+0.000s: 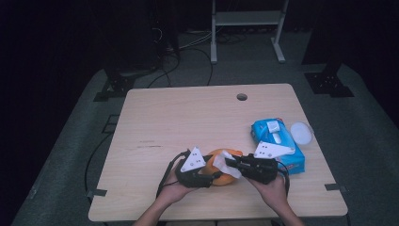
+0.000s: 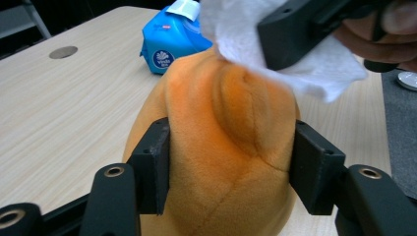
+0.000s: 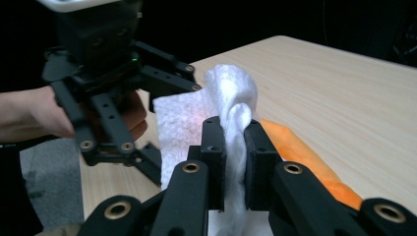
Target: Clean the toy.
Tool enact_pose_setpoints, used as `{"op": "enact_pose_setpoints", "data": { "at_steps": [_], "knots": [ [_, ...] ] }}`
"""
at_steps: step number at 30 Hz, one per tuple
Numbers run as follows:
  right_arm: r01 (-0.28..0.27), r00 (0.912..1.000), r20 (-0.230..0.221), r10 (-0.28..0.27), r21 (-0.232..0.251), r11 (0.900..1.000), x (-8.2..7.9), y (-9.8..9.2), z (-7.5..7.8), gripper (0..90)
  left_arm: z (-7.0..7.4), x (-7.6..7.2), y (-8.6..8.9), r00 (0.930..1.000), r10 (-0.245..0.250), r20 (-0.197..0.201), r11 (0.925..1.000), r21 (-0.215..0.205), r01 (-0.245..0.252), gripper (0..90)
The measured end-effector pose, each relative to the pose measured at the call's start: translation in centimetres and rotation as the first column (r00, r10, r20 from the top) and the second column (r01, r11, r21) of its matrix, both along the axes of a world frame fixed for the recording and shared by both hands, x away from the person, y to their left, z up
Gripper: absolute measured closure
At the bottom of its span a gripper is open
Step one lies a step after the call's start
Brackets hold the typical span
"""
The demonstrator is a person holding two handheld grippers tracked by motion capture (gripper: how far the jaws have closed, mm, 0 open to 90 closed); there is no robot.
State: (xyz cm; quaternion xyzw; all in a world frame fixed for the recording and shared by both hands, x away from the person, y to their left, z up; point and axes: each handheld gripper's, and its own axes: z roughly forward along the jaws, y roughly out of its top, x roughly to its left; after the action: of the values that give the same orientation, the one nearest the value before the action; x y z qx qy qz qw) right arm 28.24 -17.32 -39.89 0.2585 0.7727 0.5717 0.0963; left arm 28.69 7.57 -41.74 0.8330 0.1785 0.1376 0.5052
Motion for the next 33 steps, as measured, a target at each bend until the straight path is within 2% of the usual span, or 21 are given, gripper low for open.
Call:
{"op": "enact_pose_setpoints", "data": {
  "at_steps": [2,5,7,12,17,19,21,23,24,28,30,33],
  "knots": [
    [0.016,0.9997,-0.018,-0.016,0.006,1.0,0.3,-0.6,-0.3,80.8,0.0,0.1,-0.2,1.0,-0.008,-0.003,1.0,0.002,0.008,34.9],
    [0.026,0.9995,-0.017,-0.027,-0.008,1.0,0.2,-1.0,-0.4,80.8,-0.1,0.4,-0.4,0.9999,0.009,-0.007,0.9999,-0.008,-0.009,21.2],
    [0.029,0.9994,-0.016,-0.029,-0.017,0.999,0.2,-1.2,-0.4,80.7,-0.4,0.6,-0.5,0.9992,0.012,-0.038,0.9996,-0.024,-0.013,17.6],
    [0.069,0.9969,-0.036,-0.07,-0.015,0.997,0.5,-2.0,-0.4,80.7,-0.5,0.2,-0.8,0.9993,-0.018,-0.033,0.9998,-0.013,0.017,23.5],
    [0.138,0.9851,-0.099,-0.14,-0.032,0.99,1.3,-3.3,-0.9,80.7,-0.3,-0.5,-1.1,0.9947,-0.091,-0.046,0.9955,-0.027,0.09,29.4],
    [0.138,0.9828,-0.12,-0.14,-0.024,0.99,1.5,-3.8,-1.1,80.7,-0.1,-0.5,-1.1,0.9972,-0.068,-0.033,0.9973,-0.03,0.067,28.9],
    [0.135,0.9821,-0.127,-0.139,-0.038,0.99,1.4,-4.1,-1.2,80.7,0.0,-0.1,-1.0,0.9989,-0.031,-0.034,0.9989,-0.035,0.03,23.8],
    [0.129,0.9816,-0.137,-0.134,-0.042,0.991,1.4,-4.3,-1.3,80.7,-0.3,0.4,-0.9,0.9983,-0.011,-0.058,0.999,-0.043,0.008,24.2],
    [0.128,0.9813,-0.139,-0.133,-0.046,0.991,1.4,-4.4,-1.3,80.7,-0.5,0.5,-0.9,0.9969,-0.018,-0.076,0.9989,-0.045,0.015,25.2],
    [0.156,0.978,-0.131,-0.162,-0.057,0.986,1.3,-5.1,-1.1,80.6,-0.8,0.0,-1.3,0.9952,-0.061,-0.077,0.998,-0.022,0.06,29.8],
    [0.171,0.9734,-0.145,-0.178,-0.059,0.984,1.4,-5.5,-1.1,80.6,-0.7,-0.4,-1.5,0.9881,-0.122,-0.093,0.9924,-0.025,0.12,30.7],
    [0.158,0.9695,-0.177,-0.17,-0.078,0.984,1.5,-5.7,-1.6,80.6,-0.3,-0.8,-1.7,0.983,-0.161,-0.089,0.9869,-0.026,0.159,29.1]
  ]
}}
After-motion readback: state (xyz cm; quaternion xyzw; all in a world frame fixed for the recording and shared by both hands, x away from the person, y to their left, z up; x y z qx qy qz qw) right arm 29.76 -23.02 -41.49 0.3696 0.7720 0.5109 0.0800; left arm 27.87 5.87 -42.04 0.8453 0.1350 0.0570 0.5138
